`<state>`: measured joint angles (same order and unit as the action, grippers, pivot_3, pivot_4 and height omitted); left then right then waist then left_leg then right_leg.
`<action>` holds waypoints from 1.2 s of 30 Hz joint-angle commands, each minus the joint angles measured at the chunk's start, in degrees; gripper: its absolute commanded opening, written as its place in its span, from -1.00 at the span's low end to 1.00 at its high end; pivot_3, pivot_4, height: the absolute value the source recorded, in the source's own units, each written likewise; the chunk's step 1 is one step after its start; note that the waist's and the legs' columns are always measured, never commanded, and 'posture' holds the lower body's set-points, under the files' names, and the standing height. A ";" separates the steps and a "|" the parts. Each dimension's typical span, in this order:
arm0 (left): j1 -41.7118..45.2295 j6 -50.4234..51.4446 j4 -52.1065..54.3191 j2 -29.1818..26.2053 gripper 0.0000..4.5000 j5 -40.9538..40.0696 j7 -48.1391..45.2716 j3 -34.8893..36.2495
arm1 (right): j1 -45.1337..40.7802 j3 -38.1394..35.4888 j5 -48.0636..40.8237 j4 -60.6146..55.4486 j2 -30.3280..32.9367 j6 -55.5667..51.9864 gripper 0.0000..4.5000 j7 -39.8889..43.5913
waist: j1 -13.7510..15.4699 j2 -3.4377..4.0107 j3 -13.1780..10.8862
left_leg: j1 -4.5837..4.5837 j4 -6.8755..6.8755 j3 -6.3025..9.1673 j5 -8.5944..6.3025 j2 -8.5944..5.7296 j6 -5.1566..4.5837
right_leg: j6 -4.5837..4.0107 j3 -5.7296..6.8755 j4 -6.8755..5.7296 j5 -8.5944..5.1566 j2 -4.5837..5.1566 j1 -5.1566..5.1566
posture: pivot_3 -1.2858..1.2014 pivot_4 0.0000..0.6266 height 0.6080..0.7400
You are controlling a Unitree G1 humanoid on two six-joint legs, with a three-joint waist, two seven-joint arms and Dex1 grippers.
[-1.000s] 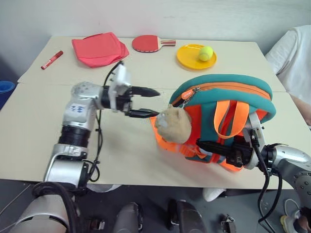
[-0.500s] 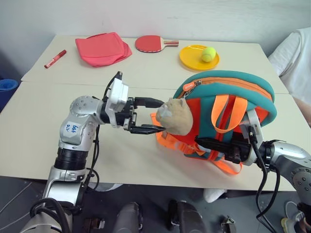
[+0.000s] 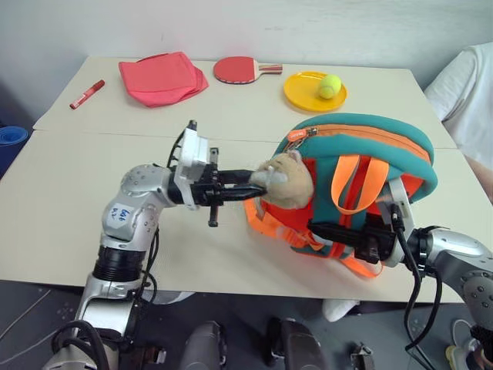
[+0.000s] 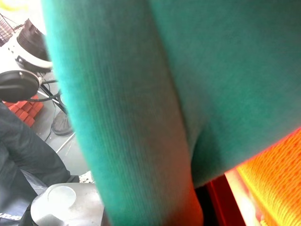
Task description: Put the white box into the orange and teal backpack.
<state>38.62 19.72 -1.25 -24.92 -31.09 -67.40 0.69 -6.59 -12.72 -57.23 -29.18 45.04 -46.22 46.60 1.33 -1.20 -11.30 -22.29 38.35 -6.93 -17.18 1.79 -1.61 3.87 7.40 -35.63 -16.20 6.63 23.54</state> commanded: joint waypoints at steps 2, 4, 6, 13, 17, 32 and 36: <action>3.29 -3.96 -11.86 -3.27 -0.95 3.25 3.03 4.44 | 1.23 -1.70 -0.61 -2.15 -0.41 0.86 -1.00 -0.82 | 0.01 0.00 0.00 | -0.01 0.00 0.00 -0.01 -0.01 -0.01 | 0.00 0.01 0.00 0.00 0.00 0.01 | 0.03 -0.52 1.00; 4.57 -5.63 -17.61 -4.31 -0.95 5.42 4.55 4.64 | 1.73 -2.05 -0.55 -2.29 -0.50 1.13 -1.00 -1.06 | -0.01 0.00 0.00 | 0.00 -0.01 0.00 -0.01 -0.01 -0.01 | 0.00 0.02 0.00 0.00 0.00 0.01 | 0.03 -0.52 1.00; 5.62 -7.40 -22.34 -4.70 -0.95 8.07 6.46 4.04 | 2.17 -2.44 -0.53 -2.39 -0.48 1.31 -1.00 -1.26 | 0.01 0.00 0.00 | 0.00 -0.02 -0.01 -0.01 -0.01 -0.02 | 0.00 0.03 0.01 0.00 -0.01 0.01 | 0.03 -0.52 1.00; 2.35 -13.70 -25.32 -2.90 -0.95 15.62 4.17 -3.71 | 4.03 -4.17 -0.20 -2.63 -0.82 2.78 -1.00 -2.09 | 0.00 0.00 0.00 | -0.01 -0.05 -0.02 -0.02 -0.04 -0.03 | 0.00 0.04 0.01 0.00 0.01 0.00 | 0.03 -0.52 1.00; -0.05 -15.19 -23.09 -1.16 -0.95 16.04 2.91 -5.46 | 5.93 -4.89 0.09 -2.54 -1.90 4.18 -1.00 -2.42 | 0.02 -0.01 0.00 | -0.01 -0.05 -0.04 -0.02 -0.01 -0.03 | 0.00 0.01 0.02 0.00 0.03 0.01 | 0.03 -0.52 1.00; -12.29 -5.58 -5.42 -10.52 0.28 8.77 -0.55 1.48 | 13.30 -6.01 20.54 2.48 -5.38 27.32 0.15 2.40 | -0.35 0.01 0.01 | 0.00 -0.15 -0.06 -0.04 0.02 0.03 | 0.00 0.00 0.02 0.00 0.00 0.06 | 0.03 -0.52 1.00; -20.73 -7.84 -2.08 -16.84 0.85 7.13 -3.10 6.79 | 21.67 -11.72 23.91 1.87 -4.39 33.25 0.78 5.74 | -0.47 0.03 0.00 | 0.06 -0.21 -0.08 -0.05 0.04 0.08 | -0.06 -0.02 0.05 -0.04 0.02 0.05 | 0.03 -0.52 1.00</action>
<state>18.96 12.96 -6.12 -40.54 -22.41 -69.59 4.75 13.60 -21.04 -34.22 -26.42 39.82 -15.56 50.70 0.86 -1.17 -11.30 -22.23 38.14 -7.01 -17.25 1.83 -1.53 3.81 7.37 -35.54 -16.23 6.65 23.59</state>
